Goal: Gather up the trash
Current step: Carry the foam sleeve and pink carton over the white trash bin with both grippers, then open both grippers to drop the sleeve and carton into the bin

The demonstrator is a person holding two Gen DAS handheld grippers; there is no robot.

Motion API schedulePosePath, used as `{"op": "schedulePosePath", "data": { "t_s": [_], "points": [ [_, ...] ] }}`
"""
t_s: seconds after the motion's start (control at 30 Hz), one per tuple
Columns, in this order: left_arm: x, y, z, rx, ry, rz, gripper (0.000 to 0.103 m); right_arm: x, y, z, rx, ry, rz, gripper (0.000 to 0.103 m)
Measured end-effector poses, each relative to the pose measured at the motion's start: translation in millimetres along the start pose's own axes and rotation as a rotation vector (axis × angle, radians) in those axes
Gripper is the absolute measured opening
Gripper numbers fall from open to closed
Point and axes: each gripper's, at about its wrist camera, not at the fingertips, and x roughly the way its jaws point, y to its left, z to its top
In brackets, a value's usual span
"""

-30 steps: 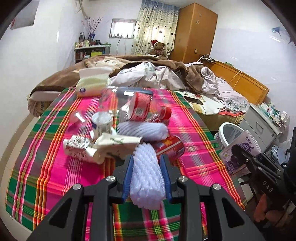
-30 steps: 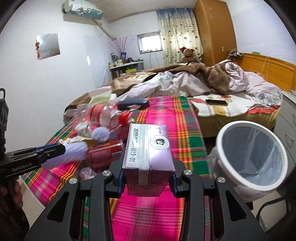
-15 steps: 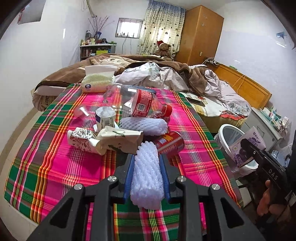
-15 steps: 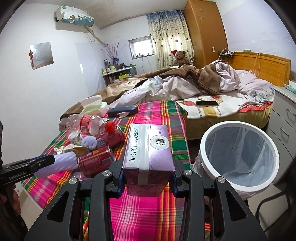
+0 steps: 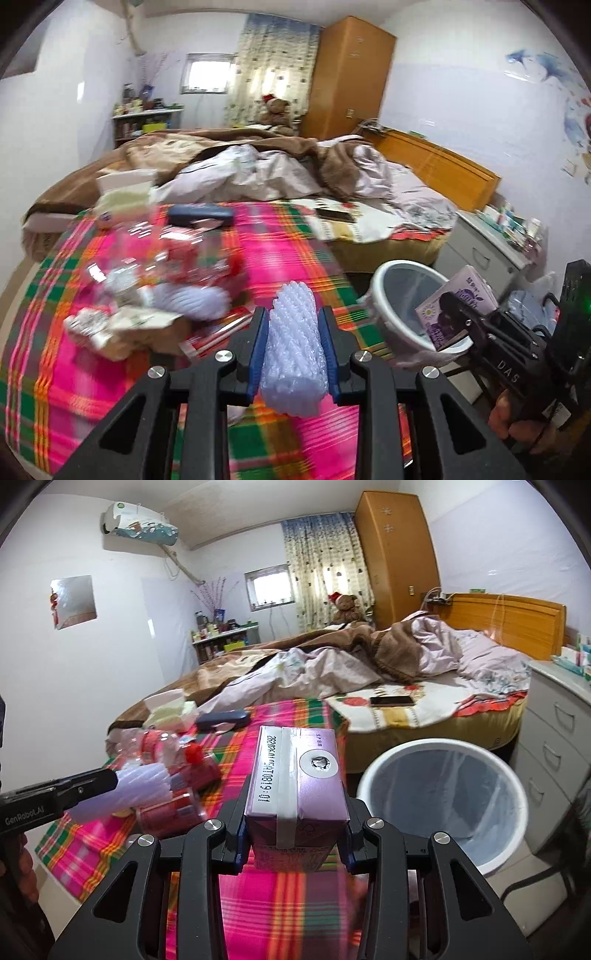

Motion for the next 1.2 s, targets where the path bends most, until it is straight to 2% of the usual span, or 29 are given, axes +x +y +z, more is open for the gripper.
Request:
{"op": "schedulePosePath", "data": {
  "t_s": [0.17,0.4,0.57,0.77,1.1,1.2],
  "points": [
    [23.5,-40.2,13.9,0.052,0.005,-0.085,0.029,-2.1,-27.1,4.5,0.017,0.002,-0.063,0.038],
    [57.7,-93.8,19.9,0.117,0.052,-0.185,0.029,-1.5,-58.3,5.1,0.046,0.018,-0.140,0.038],
    [79.5,-124.3,19.8,0.153,0.079,-0.234,0.029,3.3,-77.6,-0.1,0.068,0.055,-0.178,0.038],
    [106.3,-148.3,16.6,0.177,0.130,-0.270,0.029,17.0,-96.2,-5.9,0.069,0.110,-0.205,0.038],
    [150.0,-174.5,7.4,0.226,0.202,-0.250,0.029,46.3,-130.5,-14.0,0.145,0.230,-0.199,0.039],
    [156.8,-173.0,5.3,0.209,0.225,-0.258,0.032,48.5,-134.2,-17.0,0.152,0.253,-0.215,0.039]
  ]
}}
